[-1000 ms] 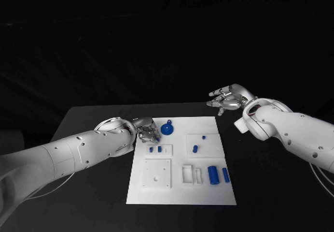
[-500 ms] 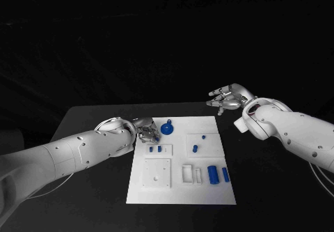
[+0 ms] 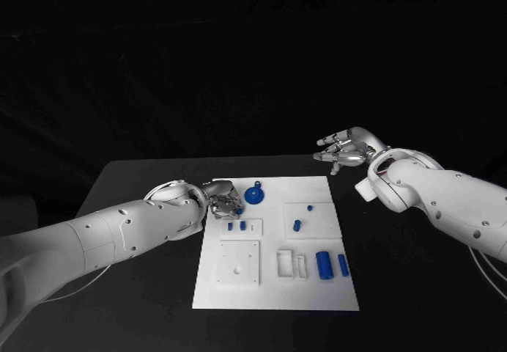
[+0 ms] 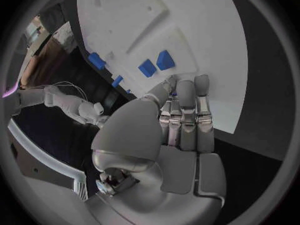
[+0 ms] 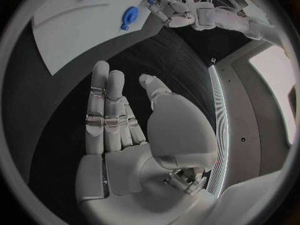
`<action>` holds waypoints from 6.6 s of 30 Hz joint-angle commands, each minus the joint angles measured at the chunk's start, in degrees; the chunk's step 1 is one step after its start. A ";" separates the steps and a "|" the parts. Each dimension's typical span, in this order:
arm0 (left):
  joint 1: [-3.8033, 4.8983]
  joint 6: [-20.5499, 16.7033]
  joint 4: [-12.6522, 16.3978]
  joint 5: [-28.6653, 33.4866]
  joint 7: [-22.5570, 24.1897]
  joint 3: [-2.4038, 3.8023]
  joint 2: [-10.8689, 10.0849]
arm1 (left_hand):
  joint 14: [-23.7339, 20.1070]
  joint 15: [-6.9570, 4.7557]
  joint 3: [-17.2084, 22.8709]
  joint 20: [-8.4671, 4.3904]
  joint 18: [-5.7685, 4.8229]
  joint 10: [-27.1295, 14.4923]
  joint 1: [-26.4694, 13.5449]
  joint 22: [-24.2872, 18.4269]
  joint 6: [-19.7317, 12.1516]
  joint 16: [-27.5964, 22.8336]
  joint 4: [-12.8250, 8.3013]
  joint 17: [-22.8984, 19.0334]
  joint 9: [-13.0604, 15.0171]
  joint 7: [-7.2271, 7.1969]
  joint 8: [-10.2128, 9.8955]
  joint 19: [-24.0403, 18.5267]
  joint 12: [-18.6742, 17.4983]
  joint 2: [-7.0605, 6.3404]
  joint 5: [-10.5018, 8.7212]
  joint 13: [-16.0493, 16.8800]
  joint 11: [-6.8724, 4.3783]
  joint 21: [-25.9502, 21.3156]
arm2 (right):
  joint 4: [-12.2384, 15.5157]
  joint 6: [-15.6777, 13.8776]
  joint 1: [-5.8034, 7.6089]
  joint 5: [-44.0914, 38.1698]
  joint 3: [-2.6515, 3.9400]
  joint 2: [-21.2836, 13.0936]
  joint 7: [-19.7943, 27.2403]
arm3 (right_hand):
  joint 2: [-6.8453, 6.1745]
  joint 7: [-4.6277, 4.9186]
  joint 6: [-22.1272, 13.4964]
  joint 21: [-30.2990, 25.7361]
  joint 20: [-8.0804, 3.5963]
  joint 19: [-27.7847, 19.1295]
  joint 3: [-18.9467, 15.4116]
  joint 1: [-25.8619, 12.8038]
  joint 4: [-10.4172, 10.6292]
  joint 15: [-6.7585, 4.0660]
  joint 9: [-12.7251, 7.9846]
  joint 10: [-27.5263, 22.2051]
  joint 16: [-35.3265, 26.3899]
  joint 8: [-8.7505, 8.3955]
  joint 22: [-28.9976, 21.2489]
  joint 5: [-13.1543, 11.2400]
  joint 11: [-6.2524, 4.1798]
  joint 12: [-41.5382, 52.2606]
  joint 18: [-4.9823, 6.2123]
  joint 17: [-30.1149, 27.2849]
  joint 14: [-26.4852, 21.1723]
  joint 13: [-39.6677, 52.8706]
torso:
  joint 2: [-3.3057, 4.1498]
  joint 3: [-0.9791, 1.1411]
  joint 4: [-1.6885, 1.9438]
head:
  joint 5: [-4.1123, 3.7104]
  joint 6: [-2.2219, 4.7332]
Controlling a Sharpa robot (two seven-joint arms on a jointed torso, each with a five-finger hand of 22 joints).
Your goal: Assemble the parts on the task board
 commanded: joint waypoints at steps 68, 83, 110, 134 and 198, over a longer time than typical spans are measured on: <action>1.87 -6.03 15.84 52.55 10.79 4.52 -16.63 | -6.10 7.51 3.52 7.62 -2.76 -8.22 -1.14 -39.50 -0.86 -58.81 3.13 -10.21 0.03 2.73 0.02 -16.30 -0.14 -3.28 -1.88 0.00 4.30 -16.53 | 7.03 11.65 -4.94 -38.64 -4.17 0.24 -12.94 | -2.31 -1.87 12.77 8.00 -0.30 1.66 14.10 -1.26 -7.68 -0.48 0.42 -0.07 9.21 0.23 12.88 -16.88 -0.76 -0.67 1.10 3.53 1.55 -0.18 | 0.03 -0.18 0.18 | -3.79 1.06; 1.87 -6.44 16.33 52.00 11.23 4.55 -16.73 | -5.47 7.45 3.05 7.40 -3.08 -8.07 -1.08 -46.52 -0.85 -59.65 3.14 -10.15 0.04 2.79 0.03 -14.78 -0.17 -3.14 -1.77 -0.01 4.28 -16.28 | 6.92 8.93 -6.21 -43.60 -4.74 1.30 -15.02 | -3.77 -2.17 14.43 8.79 -0.65 1.50 24.09 -1.34 -8.75 -0.77 0.47 2.33 10.16 0.26 14.82 -19.75 -1.33 -0.67 0.86 3.61 1.46 -0.17 | 0.03 -0.10 0.18 | -3.59 0.76; 1.87 -6.17 15.68 51.98 10.60 4.55 -16.55 | -5.47 7.44 2.99 7.36 -3.14 -8.17 -1.04 -48.77 -1.30 -59.64 3.00 -10.15 0.04 2.89 0.02 -14.31 -0.17 -3.20 -1.64 -0.01 4.31 -16.16 | 6.55 10.58 -6.79 -44.98 -6.35 2.01 -15.06 | 0.95 -3.95 21.72 10.48 -2.02 1.17 24.86 -0.96 -11.00 -2.11 0.62 8.90 13.28 0.30 20.39 -25.28 -3.65 -0.63 -0.49 1.01 1.58 -0.01 | -0.01 -0.17 0.17 | -3.69 0.17; 1.87 -6.06 15.34 51.96 10.35 4.55 -15.91 | -5.44 7.41 3.19 7.29 -3.14 -8.26 -0.80 -48.85 -1.38 -59.67 2.61 -10.16 0.04 2.96 0.04 -14.31 -0.17 -3.12 -1.35 -0.01 4.37 -16.02 | 7.32 7.88 -6.78 -46.39 -5.77 2.12 -18.25 | 0.57 -4.67 24.34 10.32 -2.84 1.59 27.17 -2.91 -11.55 -2.95 0.69 11.39 14.06 0.34 22.07 -19.69 -4.38 -0.71 -0.66 -0.20 1.50 0.02 | 0.05 -0.22 0.39 | -3.66 0.19; 2.69 -9.62 8.25 53.59 12.88 4.57 -7.79 | -5.71 7.53 3.42 7.40 -3.02 -8.61 -0.86 -48.59 -1.78 -59.83 2.12 -10.17 0.04 3.13 0.03 -14.53 -0.17 -2.91 -1.14 -0.01 4.51 -15.95 | 18.35 2.27 -9.79 -48.72 -8.55 9.29 -12.42 | 1.24 -4.66 24.37 9.70 -2.81 1.97 26.83 -3.15 -12.50 -2.97 0.68 11.39 14.66 0.32 23.47 -19.47 -4.36 -0.73 -0.42 -1.44 1.45 0.00 | -0.52 -1.22 0.61 | 7.07 -1.53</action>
